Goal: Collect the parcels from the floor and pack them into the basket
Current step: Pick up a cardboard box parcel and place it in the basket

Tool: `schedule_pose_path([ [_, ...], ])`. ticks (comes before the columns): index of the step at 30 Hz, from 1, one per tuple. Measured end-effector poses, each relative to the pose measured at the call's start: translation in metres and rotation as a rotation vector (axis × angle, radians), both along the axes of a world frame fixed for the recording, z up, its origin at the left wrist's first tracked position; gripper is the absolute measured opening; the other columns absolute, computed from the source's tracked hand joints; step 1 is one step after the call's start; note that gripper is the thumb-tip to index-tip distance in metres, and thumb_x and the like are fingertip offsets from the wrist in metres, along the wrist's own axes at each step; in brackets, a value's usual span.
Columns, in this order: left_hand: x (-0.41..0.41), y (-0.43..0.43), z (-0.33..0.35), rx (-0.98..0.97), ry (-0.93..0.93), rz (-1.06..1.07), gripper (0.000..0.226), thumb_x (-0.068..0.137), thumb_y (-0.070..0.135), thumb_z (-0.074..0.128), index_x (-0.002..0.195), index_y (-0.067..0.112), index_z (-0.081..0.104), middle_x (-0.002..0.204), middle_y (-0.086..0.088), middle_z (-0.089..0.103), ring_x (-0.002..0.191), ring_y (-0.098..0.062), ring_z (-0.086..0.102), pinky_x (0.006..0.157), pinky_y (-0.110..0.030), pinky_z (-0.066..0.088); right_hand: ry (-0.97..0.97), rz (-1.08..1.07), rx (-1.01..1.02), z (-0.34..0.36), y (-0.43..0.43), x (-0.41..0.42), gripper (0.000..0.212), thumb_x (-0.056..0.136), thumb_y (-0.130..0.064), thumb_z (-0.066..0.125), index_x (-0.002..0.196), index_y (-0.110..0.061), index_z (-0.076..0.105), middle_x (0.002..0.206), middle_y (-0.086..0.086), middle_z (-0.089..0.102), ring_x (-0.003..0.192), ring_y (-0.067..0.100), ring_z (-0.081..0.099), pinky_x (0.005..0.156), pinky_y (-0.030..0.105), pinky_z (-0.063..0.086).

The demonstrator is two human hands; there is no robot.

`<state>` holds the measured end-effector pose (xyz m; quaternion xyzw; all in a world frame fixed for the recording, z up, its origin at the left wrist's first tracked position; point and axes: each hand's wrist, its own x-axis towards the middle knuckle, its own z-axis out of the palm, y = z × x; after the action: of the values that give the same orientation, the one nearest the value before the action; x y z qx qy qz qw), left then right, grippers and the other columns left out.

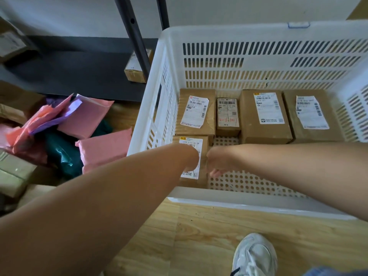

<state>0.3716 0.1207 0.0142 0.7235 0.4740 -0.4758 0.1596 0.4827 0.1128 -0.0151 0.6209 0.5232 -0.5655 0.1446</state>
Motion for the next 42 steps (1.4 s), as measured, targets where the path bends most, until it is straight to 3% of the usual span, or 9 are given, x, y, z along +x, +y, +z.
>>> schedule_pose_path([
  [2, -0.003, 0.002, -0.009, 0.005, 0.022, -0.009, 0.036, 0.100, 0.005, 0.041, 0.134, 0.000, 0.050, 0.139, -0.013, 0.049, 0.126, -0.027, 0.049, 0.104, -0.032, 0.039, -0.070, 0.079, -0.003, -0.001, 0.005, 0.000, 0.034, 0.098, -0.013, 0.053, 0.131, -0.004, 0.051, 0.112, 0.007, 0.066, 0.079, 0.011, 0.066, 0.070, 0.021, 0.058],
  [5, -0.011, 0.007, -0.013, -0.102, 0.101, -0.186, 0.037, 0.101, 0.008, 0.043, 0.137, 0.002, 0.049, 0.146, -0.012, 0.043, 0.131, -0.028, 0.045, 0.108, -0.035, 0.039, -0.049, 0.071, 0.003, -0.002, 0.009, 0.006, 0.052, 0.097, -0.008, 0.054, 0.145, -0.006, 0.036, 0.129, 0.013, 0.059, 0.084, 0.013, 0.063, 0.066, 0.020, 0.056],
  [9, -0.012, 0.004, -0.015, -0.107, 0.099, -0.229, 0.037, 0.101, 0.008, 0.040, 0.136, 0.000, 0.050, 0.144, -0.014, 0.043, 0.131, -0.030, 0.043, 0.110, -0.039, 0.037, -0.041, 0.099, -0.040, -0.007, 0.008, 0.009, 0.057, 0.097, -0.009, 0.053, 0.149, -0.007, 0.030, 0.137, 0.016, 0.055, 0.114, 0.025, 0.061, 0.093, 0.034, 0.054],
  [13, -0.014, 0.006, -0.012, -0.045, 0.009, -0.032, 0.039, 0.098, 0.002, 0.039, 0.135, 0.000, 0.048, 0.139, -0.013, 0.048, 0.123, -0.029, 0.050, 0.105, -0.035, 0.042, -0.114, 0.248, -0.034, -0.004, 0.008, 0.007, 0.055, 0.097, -0.018, 0.054, 0.147, -0.006, 0.034, 0.138, 0.015, 0.054, 0.122, 0.028, 0.057, 0.098, 0.037, 0.051],
  [20, -0.009, 0.009, 0.026, 0.200, -0.377, 0.302, 0.042, 0.099, 0.007, 0.041, 0.140, 0.005, 0.045, 0.139, -0.010, 0.049, 0.123, -0.025, 0.052, 0.096, -0.030, 0.046, -0.333, 0.516, 0.264, 0.043, 0.026, 0.003, 0.049, 0.099, -0.029, 0.050, 0.143, -0.009, 0.042, 0.134, 0.011, 0.056, 0.118, 0.028, 0.058, 0.098, 0.036, 0.048],
  [24, -0.017, -0.005, 0.059, 0.383, -0.606, 0.501, 0.044, 0.095, 0.003, 0.040, 0.137, 0.011, 0.048, 0.137, -0.009, 0.050, 0.113, -0.026, 0.057, 0.092, -0.035, 0.053, -0.317, 0.457, 0.430, 0.091, 0.029, 0.012, 0.050, 0.097, -0.027, 0.056, 0.143, -0.012, 0.043, 0.143, 0.009, 0.050, 0.123, 0.026, 0.052, 0.104, 0.035, 0.041],
  [27, -0.031, -0.019, 0.087, 0.595, -0.821, 0.503, 0.049, 0.092, 0.001, 0.046, 0.136, 0.021, 0.052, 0.136, -0.003, 0.051, 0.110, -0.024, 0.058, 0.088, -0.037, 0.055, -0.287, 0.402, 0.512, 0.128, 0.019, 0.012, 0.048, 0.098, -0.017, 0.054, 0.144, -0.012, 0.042, 0.144, 0.003, 0.046, 0.106, 0.019, 0.058, 0.089, 0.027, 0.046],
  [32, -0.068, -0.040, 0.117, 0.936, -1.026, 0.531, 0.045, 0.092, 0.001, 0.048, 0.130, 0.023, 0.058, 0.132, 0.002, 0.053, 0.119, -0.018, 0.051, 0.095, -0.036, 0.051, -0.274, 0.286, 0.618, 0.154, 0.000, 0.008, 0.048, 0.095, -0.019, 0.058, 0.141, -0.015, 0.045, 0.139, 0.006, 0.054, 0.123, 0.024, 0.052, 0.106, 0.037, 0.040],
  [42, -0.155, -0.072, 0.122, 1.160, -0.991, 0.755, 0.046, 0.096, 0.006, 0.045, 0.138, 0.023, 0.050, 0.140, -0.002, 0.047, 0.130, -0.021, 0.041, 0.104, -0.036, 0.041, 0.013, 0.099, 0.990, 0.186, -0.041, -0.078, 0.044, 0.094, -0.028, 0.059, 0.137, -0.026, 0.050, 0.135, -0.006, 0.054, 0.120, 0.013, 0.053, 0.096, 0.031, 0.046],
])
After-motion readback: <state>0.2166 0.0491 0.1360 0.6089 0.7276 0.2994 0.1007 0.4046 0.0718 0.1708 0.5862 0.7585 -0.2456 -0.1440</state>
